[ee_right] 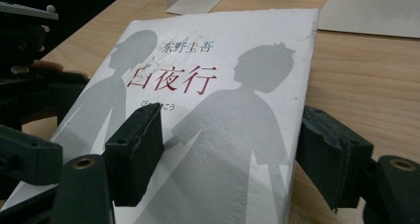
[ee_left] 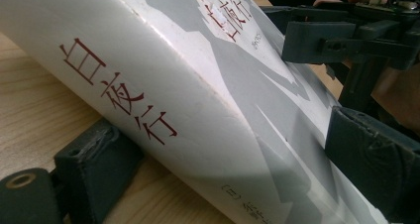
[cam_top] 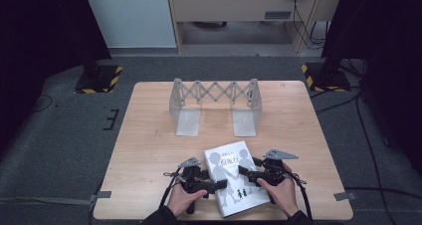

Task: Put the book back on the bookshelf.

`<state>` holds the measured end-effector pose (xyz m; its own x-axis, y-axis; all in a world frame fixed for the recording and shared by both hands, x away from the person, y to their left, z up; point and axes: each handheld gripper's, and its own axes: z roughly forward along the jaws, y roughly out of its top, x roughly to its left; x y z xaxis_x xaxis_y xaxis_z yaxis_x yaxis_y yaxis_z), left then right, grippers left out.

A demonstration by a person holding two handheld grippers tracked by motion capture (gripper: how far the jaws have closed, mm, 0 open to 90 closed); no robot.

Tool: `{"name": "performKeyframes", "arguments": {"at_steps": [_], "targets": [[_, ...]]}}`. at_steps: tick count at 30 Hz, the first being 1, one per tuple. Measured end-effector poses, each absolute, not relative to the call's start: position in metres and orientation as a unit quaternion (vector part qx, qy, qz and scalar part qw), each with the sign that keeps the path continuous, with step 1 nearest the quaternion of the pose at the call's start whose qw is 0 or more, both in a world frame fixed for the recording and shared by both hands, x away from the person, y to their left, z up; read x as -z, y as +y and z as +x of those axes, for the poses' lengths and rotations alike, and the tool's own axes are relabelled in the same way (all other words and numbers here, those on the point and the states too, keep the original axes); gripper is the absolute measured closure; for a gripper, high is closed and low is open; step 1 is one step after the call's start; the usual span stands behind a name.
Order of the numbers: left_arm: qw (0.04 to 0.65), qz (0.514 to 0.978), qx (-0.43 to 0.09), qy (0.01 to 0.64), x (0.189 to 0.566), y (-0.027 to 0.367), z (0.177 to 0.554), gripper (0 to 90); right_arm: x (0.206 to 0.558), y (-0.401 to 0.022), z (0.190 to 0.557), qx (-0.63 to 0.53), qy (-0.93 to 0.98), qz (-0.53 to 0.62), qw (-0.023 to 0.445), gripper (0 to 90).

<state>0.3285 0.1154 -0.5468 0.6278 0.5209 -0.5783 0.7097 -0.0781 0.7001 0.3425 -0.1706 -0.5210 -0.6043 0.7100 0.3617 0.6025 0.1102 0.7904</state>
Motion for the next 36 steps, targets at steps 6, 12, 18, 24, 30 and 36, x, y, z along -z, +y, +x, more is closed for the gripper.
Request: {"name": "performKeyframes", "arguments": {"at_steps": [6,12,18,24,30,36], "targets": [[0.534,0.722,0.082,0.432,0.547,0.113,0.326,6.2,0.522,-0.171,0.343,-0.500,0.741,0.445,0.049,28.9],[0.539,0.708,0.081,0.449,0.548,0.114,0.325,8.8,0.525,-0.170,0.343,-0.506,0.735,0.450,0.044,28.2],[0.541,0.701,0.081,0.458,0.548,0.115,0.326,12.9,0.526,-0.171,0.344,-0.508,0.732,0.453,0.036,28.7],[0.530,0.708,0.093,0.456,0.545,0.117,0.328,13.8,0.525,-0.169,0.343,-0.509,0.734,0.448,0.035,29.3],[0.544,0.709,0.077,0.443,0.535,0.118,0.327,18.0,0.522,-0.172,0.343,-0.524,0.727,0.443,0.031,31.0],[0.565,0.704,0.050,0.427,0.522,0.122,0.326,23.0,0.515,-0.175,0.342,-0.552,0.705,0.444,0.033,35.5]]}}
